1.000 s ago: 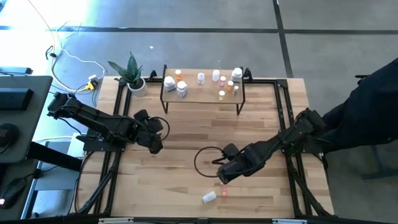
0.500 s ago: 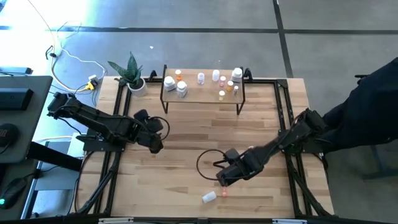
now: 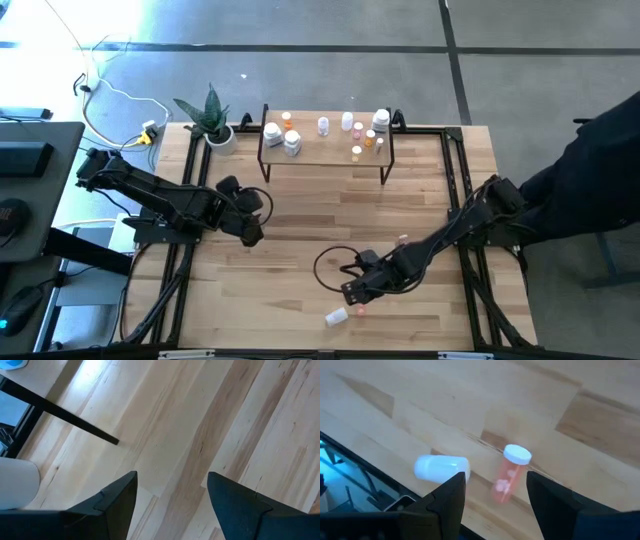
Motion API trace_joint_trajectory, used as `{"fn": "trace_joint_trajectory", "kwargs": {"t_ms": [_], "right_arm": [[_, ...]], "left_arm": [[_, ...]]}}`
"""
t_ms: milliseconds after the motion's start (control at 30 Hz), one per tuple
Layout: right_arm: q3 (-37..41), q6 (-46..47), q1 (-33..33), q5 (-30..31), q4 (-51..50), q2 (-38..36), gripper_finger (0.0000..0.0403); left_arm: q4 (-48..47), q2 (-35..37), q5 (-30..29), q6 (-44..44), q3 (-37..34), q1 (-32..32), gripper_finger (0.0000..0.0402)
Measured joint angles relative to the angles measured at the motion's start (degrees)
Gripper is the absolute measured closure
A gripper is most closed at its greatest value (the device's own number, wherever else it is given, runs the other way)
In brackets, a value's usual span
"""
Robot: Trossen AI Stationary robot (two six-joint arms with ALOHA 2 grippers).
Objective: Pick and place medicine bottles onto shelf by color
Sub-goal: Put the bottom pink pill bottle on the shelf
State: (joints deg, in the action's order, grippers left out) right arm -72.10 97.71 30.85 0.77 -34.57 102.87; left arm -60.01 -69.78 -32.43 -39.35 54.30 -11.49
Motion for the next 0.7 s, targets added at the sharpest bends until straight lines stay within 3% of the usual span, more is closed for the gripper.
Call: {"fn": "trace_joint_trajectory", "kwargs": {"t_ms": [233,700], "right_arm": [[5.5,2.8,0.7,-1.8,7.2,0.2,0.0201],[5.4,2.8,0.1,-5.0,10.6,5.7,0.0201]], "left_arm": [[0.0,0.0,-0.4,0.0,0.0,0.0,0.0170],[0.2,0.0,-0.7,0.0,0.0,0.0,0.0170]]}}
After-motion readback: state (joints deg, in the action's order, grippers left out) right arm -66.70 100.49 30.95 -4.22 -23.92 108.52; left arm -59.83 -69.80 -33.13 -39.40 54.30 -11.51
